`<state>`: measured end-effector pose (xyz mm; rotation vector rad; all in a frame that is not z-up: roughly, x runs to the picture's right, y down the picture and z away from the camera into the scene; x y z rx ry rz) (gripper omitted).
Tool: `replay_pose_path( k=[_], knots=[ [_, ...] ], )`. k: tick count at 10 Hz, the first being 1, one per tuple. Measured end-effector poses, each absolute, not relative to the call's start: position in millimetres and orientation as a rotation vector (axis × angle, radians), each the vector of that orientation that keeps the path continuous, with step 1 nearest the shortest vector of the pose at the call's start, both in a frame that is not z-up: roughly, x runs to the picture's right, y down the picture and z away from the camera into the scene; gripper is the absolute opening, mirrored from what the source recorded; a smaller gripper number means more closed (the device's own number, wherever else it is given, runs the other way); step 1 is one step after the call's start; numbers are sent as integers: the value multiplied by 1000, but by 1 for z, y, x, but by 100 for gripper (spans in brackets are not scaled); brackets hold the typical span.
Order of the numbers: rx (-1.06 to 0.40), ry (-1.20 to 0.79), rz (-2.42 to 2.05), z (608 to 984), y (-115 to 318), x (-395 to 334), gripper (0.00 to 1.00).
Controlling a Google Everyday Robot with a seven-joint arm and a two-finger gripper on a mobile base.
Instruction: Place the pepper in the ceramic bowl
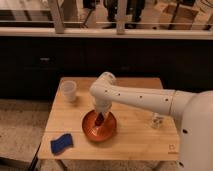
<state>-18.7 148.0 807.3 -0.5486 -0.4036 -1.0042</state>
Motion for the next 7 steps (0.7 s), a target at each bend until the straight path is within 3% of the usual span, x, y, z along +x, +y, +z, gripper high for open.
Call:
replay_pose_path(
  k=[3,4,7],
  knots=[
    [-549,-404,-1006,807,148,-17,42],
    [-548,-404,-1005,806,149,-17,42],
    [-549,-406,-1004,807,149,-19,30]
  ],
)
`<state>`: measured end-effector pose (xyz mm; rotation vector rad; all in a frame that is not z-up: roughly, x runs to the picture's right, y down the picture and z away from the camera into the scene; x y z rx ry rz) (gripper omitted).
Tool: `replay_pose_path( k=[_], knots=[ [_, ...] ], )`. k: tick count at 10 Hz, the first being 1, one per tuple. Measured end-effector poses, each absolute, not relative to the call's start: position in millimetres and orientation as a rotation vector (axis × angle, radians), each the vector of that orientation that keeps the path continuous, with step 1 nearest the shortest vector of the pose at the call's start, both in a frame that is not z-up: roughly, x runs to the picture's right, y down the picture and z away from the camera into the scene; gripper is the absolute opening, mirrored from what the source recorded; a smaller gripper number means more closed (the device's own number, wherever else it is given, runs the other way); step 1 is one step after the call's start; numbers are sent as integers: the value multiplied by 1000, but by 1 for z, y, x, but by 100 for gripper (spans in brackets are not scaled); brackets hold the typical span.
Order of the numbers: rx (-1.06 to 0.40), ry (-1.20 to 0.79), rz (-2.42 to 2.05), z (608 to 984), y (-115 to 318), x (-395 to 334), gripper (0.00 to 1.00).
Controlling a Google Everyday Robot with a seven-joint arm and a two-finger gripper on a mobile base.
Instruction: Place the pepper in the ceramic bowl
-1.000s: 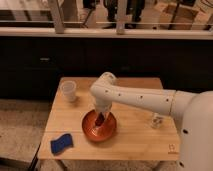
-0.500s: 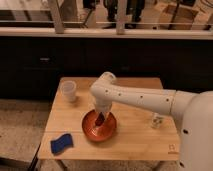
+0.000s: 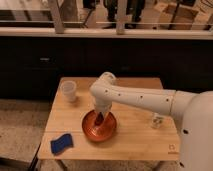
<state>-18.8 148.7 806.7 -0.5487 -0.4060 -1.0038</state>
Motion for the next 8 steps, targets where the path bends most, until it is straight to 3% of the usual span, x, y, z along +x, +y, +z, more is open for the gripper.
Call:
replay_pose_path(
  k=[3,5,8],
  knots=[
    [-549,-404,-1004,806,149,-17,19],
    [-548,-405,-1003,806,149,-17,31],
    [-548,-407,-1003,806,149,-17,33]
  ],
)
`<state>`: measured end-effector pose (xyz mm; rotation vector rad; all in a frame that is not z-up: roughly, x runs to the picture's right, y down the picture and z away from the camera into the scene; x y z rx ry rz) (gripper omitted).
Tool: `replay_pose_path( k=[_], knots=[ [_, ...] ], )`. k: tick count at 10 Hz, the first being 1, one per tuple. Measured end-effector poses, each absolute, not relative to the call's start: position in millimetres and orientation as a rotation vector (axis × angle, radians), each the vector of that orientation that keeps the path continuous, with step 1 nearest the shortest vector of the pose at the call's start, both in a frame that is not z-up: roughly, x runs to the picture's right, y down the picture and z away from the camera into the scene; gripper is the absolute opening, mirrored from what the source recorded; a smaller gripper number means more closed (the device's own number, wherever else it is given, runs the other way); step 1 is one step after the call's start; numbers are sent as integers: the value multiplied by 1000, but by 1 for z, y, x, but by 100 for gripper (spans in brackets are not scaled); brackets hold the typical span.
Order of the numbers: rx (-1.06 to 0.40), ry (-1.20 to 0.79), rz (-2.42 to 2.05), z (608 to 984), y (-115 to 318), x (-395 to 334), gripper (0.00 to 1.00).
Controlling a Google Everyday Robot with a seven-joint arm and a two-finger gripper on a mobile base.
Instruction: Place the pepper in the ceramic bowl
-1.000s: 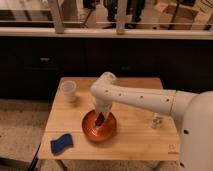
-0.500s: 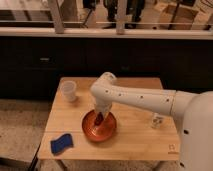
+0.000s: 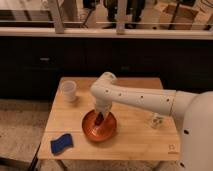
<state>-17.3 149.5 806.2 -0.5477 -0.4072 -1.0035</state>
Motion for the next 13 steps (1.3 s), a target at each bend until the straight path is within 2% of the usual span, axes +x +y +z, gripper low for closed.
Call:
replay_pose_path(
  k=[1,3,4,6,9,10,12,13],
  knots=[
    [-548,-408,-1004,806,150,-17,33],
    [-549,-408,-1004,806,150,-17,23],
    [-548,-408,-1004,806,150,-17,23],
    [-548,-409,-1004,806,150,-17,32],
    [-548,-410,-1003,806,151,-17,27],
    [-548,-410,-1002,805,150,-17,29],
    [-547,-411,-1003,805,150,-16,39],
    [-547,-411,-1003,805,150,-15,39]
  ],
)
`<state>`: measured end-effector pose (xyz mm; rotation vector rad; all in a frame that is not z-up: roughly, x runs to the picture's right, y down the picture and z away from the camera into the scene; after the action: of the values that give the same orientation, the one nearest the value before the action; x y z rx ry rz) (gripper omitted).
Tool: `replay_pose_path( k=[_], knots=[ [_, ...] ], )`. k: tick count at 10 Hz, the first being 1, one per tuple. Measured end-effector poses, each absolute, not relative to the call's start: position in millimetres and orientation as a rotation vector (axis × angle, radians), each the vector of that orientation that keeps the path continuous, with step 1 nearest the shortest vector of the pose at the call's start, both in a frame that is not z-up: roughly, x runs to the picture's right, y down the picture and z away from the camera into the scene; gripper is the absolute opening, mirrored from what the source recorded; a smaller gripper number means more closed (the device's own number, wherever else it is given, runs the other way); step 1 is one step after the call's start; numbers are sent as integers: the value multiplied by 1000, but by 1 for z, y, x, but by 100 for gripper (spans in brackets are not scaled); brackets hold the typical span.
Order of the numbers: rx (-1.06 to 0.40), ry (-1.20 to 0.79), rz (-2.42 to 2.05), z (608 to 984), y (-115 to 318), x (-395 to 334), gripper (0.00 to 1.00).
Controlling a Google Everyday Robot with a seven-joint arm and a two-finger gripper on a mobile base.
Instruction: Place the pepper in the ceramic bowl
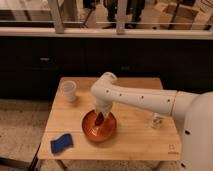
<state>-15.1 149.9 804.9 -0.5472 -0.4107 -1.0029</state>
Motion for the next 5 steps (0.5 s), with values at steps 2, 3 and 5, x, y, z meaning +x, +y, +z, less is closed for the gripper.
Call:
replay_pose_path(
  k=[2,3,5],
  knots=[
    [-547,-412,-1003,805,151,-15,31],
    [-547,-413,-1003,805,151,-16,27],
    [-548,-414,-1004,805,151,-15,31]
  ],
)
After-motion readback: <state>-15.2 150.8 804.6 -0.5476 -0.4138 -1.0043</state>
